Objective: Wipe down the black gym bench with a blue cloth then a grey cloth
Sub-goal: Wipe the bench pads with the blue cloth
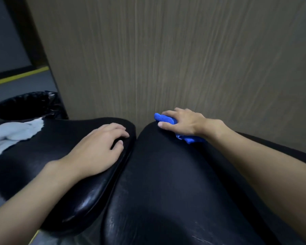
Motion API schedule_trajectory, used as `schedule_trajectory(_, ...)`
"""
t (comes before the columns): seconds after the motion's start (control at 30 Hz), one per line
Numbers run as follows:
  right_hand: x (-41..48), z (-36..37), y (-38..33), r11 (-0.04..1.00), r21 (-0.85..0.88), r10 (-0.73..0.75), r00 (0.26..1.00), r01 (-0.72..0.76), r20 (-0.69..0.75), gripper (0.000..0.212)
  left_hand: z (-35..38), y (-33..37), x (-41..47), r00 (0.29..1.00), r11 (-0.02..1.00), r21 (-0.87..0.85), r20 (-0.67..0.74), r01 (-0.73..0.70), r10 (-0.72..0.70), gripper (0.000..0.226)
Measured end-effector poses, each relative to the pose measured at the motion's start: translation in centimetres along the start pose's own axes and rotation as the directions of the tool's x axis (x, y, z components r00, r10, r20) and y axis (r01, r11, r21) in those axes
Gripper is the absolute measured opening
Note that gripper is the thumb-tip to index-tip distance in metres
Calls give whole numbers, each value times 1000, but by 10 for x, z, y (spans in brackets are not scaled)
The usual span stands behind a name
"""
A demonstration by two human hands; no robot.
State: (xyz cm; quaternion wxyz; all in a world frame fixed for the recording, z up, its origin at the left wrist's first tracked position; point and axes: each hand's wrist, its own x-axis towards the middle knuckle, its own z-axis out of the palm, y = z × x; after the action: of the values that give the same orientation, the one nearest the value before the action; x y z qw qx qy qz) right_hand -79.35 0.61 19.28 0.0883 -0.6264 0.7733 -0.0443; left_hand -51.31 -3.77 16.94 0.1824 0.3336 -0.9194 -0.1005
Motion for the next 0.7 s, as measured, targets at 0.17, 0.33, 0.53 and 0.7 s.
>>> schedule_trajectory(0.17, 6, 6, -38, 991, -60, -116, 993, 117, 23, 53, 3, -6, -2, 992, 994, -104, -119, 35, -47, 30)
schedule_trajectory(0.33, -2, 16, -70, 967, -109, -228, 973, 229, 17, 52, 1, -2, -7, 988, 993, -111, -148, 30, -46, 29)
schedule_trajectory(0.53, -33, 22, -87, 944, -145, -303, 953, 297, -21, 44, -2, 6, -13, 981, 996, -73, -183, 50, -63, 31)
schedule_trajectory(0.7, -67, 28, -100, 922, -164, -360, 933, 351, -27, 47, -4, 5, -18, 993, 993, -91, -86, 71, -79, 36)
